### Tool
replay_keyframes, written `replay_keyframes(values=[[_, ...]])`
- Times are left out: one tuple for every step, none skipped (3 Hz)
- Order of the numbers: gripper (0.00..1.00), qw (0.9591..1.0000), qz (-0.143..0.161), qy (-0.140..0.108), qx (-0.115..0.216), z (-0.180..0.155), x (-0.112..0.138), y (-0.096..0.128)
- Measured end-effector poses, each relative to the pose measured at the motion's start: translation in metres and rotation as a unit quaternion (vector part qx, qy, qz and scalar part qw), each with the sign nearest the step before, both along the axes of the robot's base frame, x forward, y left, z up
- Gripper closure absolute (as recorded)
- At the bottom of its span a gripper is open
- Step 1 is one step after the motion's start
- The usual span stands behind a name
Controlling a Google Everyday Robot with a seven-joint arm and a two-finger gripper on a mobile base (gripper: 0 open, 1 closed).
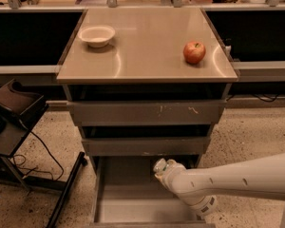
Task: Pick 7up can from bottom drawer and place on counter
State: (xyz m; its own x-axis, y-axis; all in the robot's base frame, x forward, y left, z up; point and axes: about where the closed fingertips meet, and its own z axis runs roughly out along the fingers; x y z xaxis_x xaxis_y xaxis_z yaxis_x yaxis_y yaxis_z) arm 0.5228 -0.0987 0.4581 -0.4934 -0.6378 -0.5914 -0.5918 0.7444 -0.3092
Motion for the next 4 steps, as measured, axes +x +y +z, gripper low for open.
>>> replay_keyframes(values=[[1.0, 0.9995, 0.011, -0.018, 0.023, 0.025, -0.014, 0.005], [1.0, 0.9962, 0.059, -0.039, 0.052, 0.072, -0.063, 0.023], [1.0, 0.9891, 0.133, -0.031, 0.054, 0.117, -0.141, 0.049], [1.0, 0.9808, 0.174, -0.072, 0.052, 0.181, -0.147, 0.086]])
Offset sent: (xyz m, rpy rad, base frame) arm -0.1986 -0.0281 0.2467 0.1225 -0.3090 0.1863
